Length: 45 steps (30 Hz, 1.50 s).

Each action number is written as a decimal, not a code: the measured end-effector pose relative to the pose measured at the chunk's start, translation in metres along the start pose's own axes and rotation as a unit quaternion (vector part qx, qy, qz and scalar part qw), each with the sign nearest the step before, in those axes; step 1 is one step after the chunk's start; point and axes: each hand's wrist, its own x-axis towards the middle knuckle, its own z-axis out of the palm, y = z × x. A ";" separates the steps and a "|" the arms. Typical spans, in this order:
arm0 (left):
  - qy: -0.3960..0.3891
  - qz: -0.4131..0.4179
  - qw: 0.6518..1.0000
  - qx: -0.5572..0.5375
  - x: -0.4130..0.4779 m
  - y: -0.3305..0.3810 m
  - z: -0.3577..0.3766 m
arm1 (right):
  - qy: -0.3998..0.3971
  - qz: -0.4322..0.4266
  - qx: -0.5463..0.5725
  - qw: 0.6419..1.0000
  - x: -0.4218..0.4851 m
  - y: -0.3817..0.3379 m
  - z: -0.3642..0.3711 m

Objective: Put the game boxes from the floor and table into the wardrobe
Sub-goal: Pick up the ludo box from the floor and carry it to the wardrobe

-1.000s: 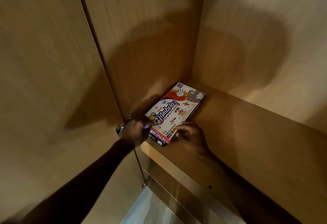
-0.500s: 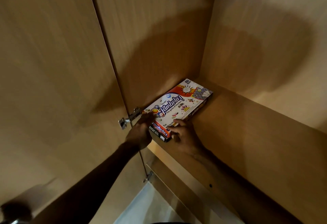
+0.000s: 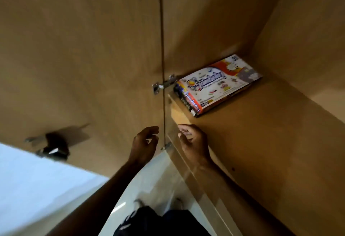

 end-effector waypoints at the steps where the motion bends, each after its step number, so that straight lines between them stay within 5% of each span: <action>1: 0.016 -0.025 1.000 -0.008 -0.014 -0.012 -0.009 | -0.026 0.001 0.000 1.000 -0.005 -0.001 0.011; 14: 0.223 -0.231 0.945 -0.067 -0.233 -0.131 -0.149 | -0.312 -0.031 -0.046 0.948 -0.148 -0.044 0.186; 24: 0.367 -0.312 0.873 -0.082 -0.468 -0.212 -0.261 | -0.500 -0.129 -0.095 0.851 -0.333 -0.105 0.339; 36: 0.666 -0.408 0.601 -0.167 -0.746 -0.261 -0.331 | -0.750 -0.287 -0.130 0.581 -0.621 -0.204 0.513; 41: 0.727 -0.432 0.502 -0.183 -0.847 -0.276 -0.358 | -0.808 -0.317 -0.139 0.477 -0.756 -0.229 0.566; 45: 0.779 -0.442 0.402 -0.193 -0.931 -0.273 -0.359 | -0.849 -0.350 -0.164 0.360 -0.871 -0.244 0.578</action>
